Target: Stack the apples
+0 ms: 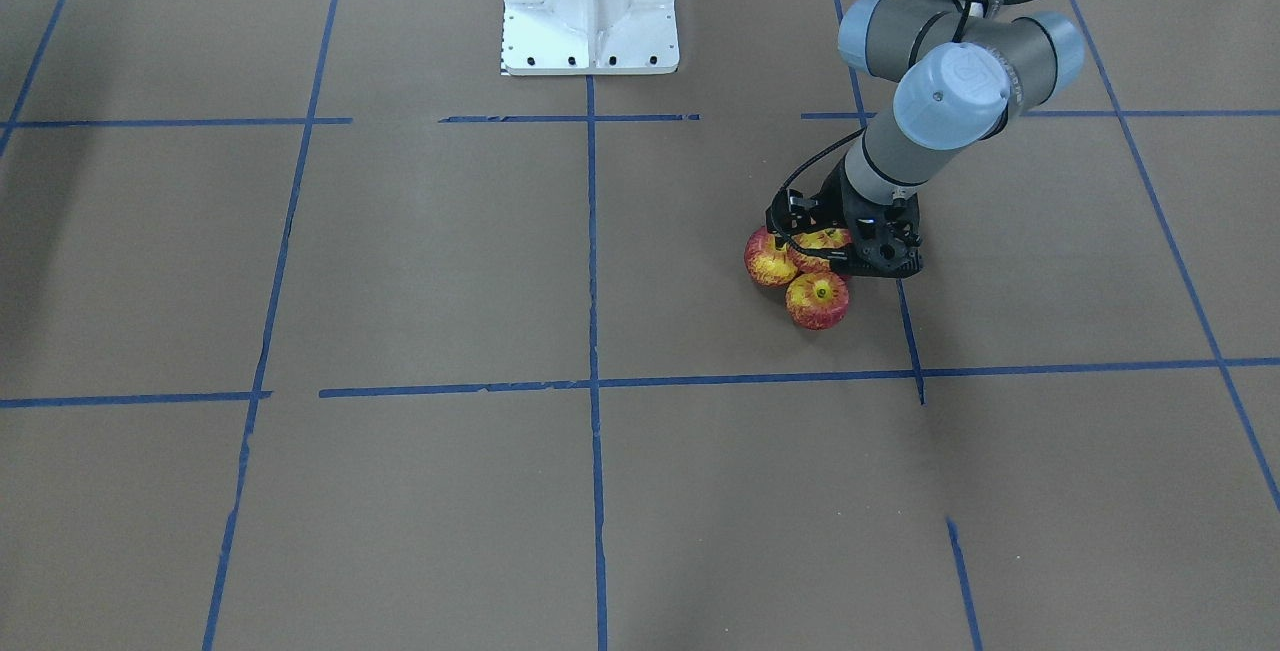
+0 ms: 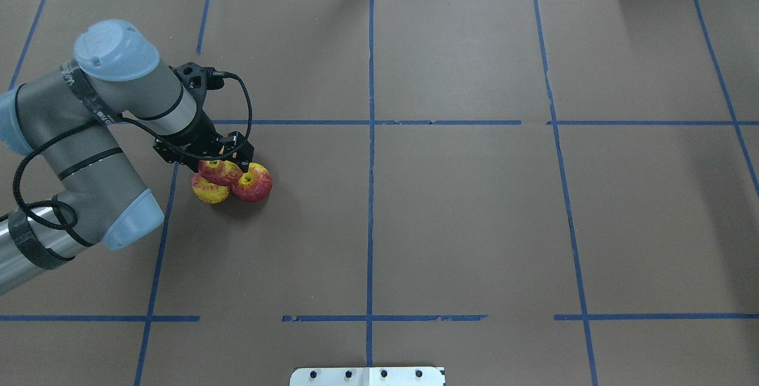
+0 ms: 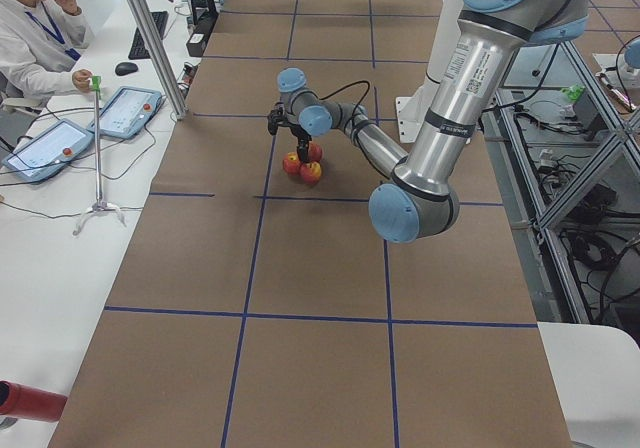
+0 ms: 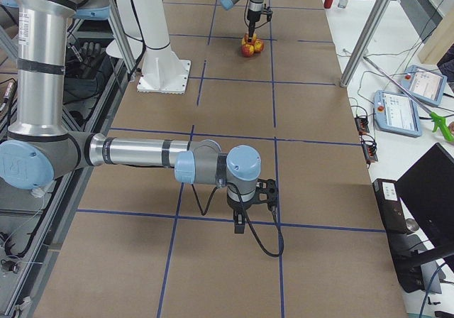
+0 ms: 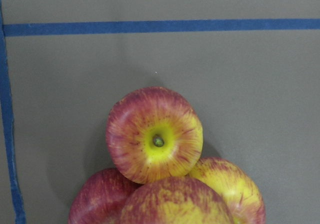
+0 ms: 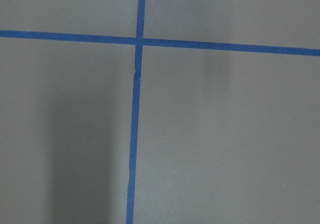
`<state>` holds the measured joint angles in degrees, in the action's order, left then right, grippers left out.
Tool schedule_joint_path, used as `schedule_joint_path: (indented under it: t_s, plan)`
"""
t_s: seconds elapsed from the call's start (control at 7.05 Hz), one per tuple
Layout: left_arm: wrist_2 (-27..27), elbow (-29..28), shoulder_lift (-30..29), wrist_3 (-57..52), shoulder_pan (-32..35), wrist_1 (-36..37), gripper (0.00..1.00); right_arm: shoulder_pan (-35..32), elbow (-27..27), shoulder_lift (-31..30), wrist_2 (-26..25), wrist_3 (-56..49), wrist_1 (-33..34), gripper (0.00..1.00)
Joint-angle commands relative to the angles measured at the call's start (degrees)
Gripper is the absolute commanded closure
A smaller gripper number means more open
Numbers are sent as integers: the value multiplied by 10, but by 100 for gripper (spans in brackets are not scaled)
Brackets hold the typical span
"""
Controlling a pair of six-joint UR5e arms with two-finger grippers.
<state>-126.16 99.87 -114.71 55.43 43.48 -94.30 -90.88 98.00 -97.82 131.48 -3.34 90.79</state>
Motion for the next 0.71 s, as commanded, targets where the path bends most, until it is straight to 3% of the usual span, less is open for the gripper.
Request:
schedule_joint_path:
  t_s: [0.0,0.28,0.57]
  plan:
    - [0,79,1,-30,49,91,0,0,0,0,0,0,0,0]
    - [-2,104,21,-95,113,102,0,0,0,0,0,0,0,0]
    - [-40,123,125,-197,192,98,0,0,0,0,0,0,0,0]
